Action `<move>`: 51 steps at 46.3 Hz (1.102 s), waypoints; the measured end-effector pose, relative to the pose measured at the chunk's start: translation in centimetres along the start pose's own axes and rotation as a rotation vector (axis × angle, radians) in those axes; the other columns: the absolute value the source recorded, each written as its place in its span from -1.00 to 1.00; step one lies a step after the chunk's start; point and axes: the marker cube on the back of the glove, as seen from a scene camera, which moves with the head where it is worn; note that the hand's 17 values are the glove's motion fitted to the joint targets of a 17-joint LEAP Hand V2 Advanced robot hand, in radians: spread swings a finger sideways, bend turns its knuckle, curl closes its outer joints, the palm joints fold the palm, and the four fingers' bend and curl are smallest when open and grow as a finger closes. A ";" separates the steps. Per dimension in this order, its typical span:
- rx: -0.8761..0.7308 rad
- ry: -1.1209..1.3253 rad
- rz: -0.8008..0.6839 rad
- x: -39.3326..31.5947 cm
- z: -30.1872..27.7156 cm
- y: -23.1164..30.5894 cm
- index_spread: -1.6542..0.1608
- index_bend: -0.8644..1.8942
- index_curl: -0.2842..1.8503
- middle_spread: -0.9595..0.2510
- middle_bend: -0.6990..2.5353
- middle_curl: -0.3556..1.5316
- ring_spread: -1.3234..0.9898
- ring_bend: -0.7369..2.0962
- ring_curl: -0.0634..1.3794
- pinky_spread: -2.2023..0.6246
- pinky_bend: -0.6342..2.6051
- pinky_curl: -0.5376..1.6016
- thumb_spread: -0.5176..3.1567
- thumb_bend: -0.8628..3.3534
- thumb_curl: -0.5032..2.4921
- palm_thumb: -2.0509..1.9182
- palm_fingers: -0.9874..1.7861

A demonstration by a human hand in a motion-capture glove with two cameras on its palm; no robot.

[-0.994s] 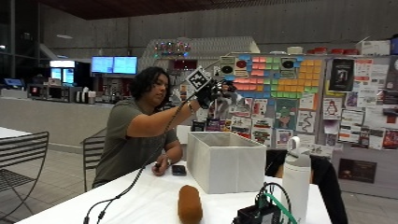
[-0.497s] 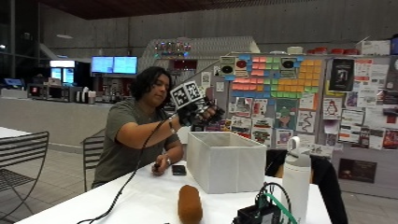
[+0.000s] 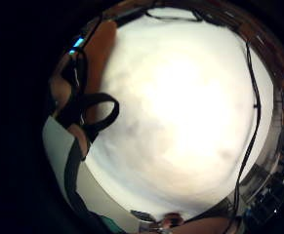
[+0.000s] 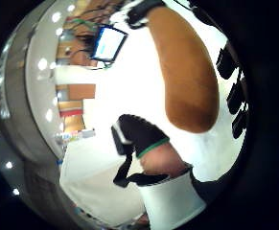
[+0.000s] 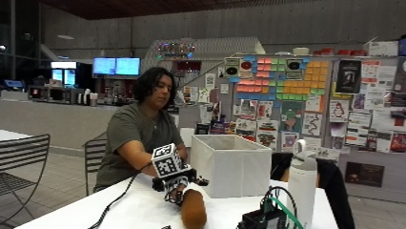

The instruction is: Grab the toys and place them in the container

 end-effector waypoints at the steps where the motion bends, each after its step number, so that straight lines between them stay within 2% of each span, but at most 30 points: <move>1: -0.023 0.013 0.018 -0.1 0.4 -0.2 0.59 -0.46 -0.71 0.18 -0.09 0.03 -0.13 0.58 -0.20 0.28 0.27 0.00 -0.05 -0.62 -0.46 0.01 0.14; 9: -0.095 0.048 0.089 -0.2 2.7 -1.7 0.72 -0.41 -0.76 0.15 -0.06 0.06 -0.14 0.65 -0.18 0.28 0.36 0.00 -0.12 -0.61 -0.45 0.03 0.03; 16: 0.008 0.011 0.062 0.0 2.6 -2.4 0.76 -0.35 -0.74 0.07 -0.05 0.09 -0.15 0.71 -0.16 0.28 0.39 -0.01 -0.03 -0.53 -0.41 0.17 0.02; 23: 0.050 -0.030 -0.027 0.5 1.7 -2.3 0.73 -0.24 -0.69 -0.02 -0.02 0.13 -0.16 0.64 -0.19 0.28 0.35 -0.05 -0.09 -0.48 -0.33 0.29 0.13; 32: 0.049 -0.207 -0.218 0.5 -2.8 2.7 0.69 -0.21 -0.65 -0.07 0.00 0.19 -0.15 0.64 -0.18 0.29 0.35 -0.04 -0.17 -0.46 -0.25 0.36 0.27; 36: 0.064 -0.304 -0.377 -0.6 -7.2 5.1 0.68 -0.19 -0.62 -0.08 0.00 0.22 -0.15 0.63 -0.16 0.29 0.34 -0.03 -0.20 -0.46 -0.22 0.37 0.29; 43: -0.106 -0.477 -0.589 -4.7 -16.2 11.8 0.66 -0.18 -0.59 -0.09 0.00 0.25 -0.16 0.62 -0.14 0.29 0.33 -0.02 -0.24 -0.47 -0.17 0.36 0.30; 51: -0.182 -0.485 -0.811 -9.8 -20.6 17.8 0.65 -0.19 -0.56 -0.10 0.00 0.29 -0.16 0.61 -0.12 0.29 0.32 -0.01 -0.28 -0.47 -0.12 0.36 0.30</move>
